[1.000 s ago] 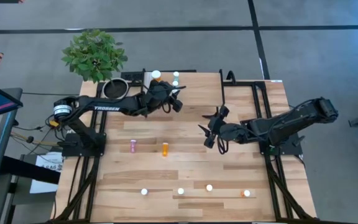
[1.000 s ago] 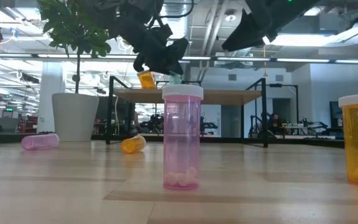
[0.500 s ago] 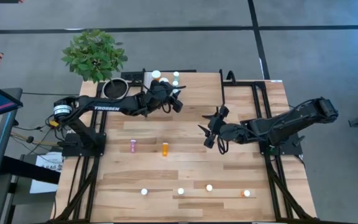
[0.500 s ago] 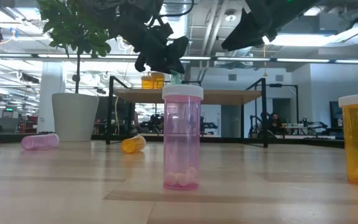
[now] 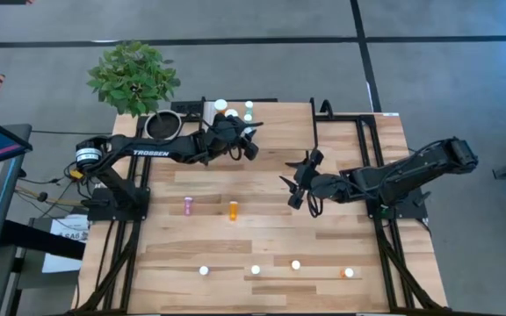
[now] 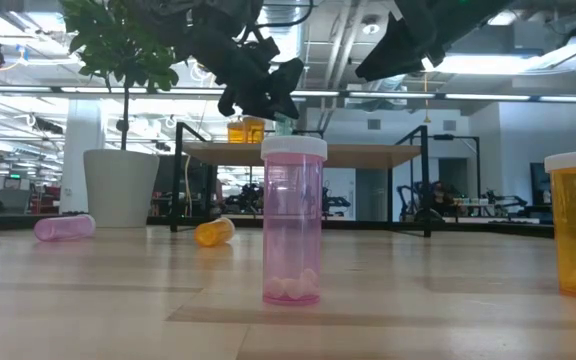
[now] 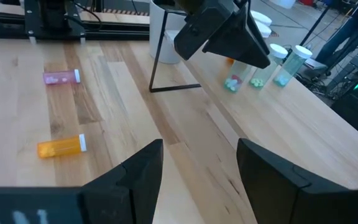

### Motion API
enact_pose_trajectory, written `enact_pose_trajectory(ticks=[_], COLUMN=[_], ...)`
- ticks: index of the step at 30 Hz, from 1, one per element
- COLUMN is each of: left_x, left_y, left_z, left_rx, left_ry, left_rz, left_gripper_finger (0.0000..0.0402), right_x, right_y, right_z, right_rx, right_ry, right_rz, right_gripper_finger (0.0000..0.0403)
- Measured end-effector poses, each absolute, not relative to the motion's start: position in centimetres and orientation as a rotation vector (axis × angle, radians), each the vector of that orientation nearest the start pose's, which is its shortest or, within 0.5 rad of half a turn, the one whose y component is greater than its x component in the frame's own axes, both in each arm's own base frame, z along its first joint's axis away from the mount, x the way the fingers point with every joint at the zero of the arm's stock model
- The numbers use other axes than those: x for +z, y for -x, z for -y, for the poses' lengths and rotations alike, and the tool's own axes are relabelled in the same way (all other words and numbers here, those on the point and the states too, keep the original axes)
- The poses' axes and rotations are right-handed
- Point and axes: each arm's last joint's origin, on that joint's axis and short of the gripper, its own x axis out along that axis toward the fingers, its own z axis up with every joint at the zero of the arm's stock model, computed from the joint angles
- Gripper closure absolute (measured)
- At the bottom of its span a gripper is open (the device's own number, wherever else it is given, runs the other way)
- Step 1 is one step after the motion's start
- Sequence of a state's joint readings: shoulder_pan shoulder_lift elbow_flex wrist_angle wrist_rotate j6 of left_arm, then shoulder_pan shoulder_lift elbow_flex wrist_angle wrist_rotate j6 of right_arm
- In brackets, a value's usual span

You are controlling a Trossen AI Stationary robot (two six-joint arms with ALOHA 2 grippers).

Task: Pick and place medicine bottles onto shelf by color
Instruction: Put the green pill bottle on the shelf aligned with the other green pill bottles, then adjust the large orange pill bottle on the shelf

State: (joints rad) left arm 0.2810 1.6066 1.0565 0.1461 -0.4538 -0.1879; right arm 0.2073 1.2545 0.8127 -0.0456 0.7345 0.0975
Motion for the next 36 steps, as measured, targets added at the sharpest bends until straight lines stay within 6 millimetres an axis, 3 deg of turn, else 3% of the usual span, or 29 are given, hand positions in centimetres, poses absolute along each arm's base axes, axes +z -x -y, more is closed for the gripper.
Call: enact_pose_trajectory(ticks=[16,30,36], left_x=[25.7,30.2,30.7], left_y=[-33.8,-31.5,-29.7], left_z=[-10.5,-8.7,-7.9], left_rx=[0.750,0.733,0.870], left_ry=[0.139,0.113,-0.003], left_rz=[-0.334,-0.227,-0.344], left_gripper_finger=[0.0236,0.0236,0.0216], right_x=[26.2,26.2,26.2], right_y=[-26.2,-26.2,-26.3], right_z=[-3.5,-3.5,-3.5], right_rx=[-0.536,-0.535,-0.535], right_ry=[0.130,0.127,0.127], right_rz=[-0.413,-0.409,-0.408], right_gripper_finger=[0.0177,0.0177,0.0177])
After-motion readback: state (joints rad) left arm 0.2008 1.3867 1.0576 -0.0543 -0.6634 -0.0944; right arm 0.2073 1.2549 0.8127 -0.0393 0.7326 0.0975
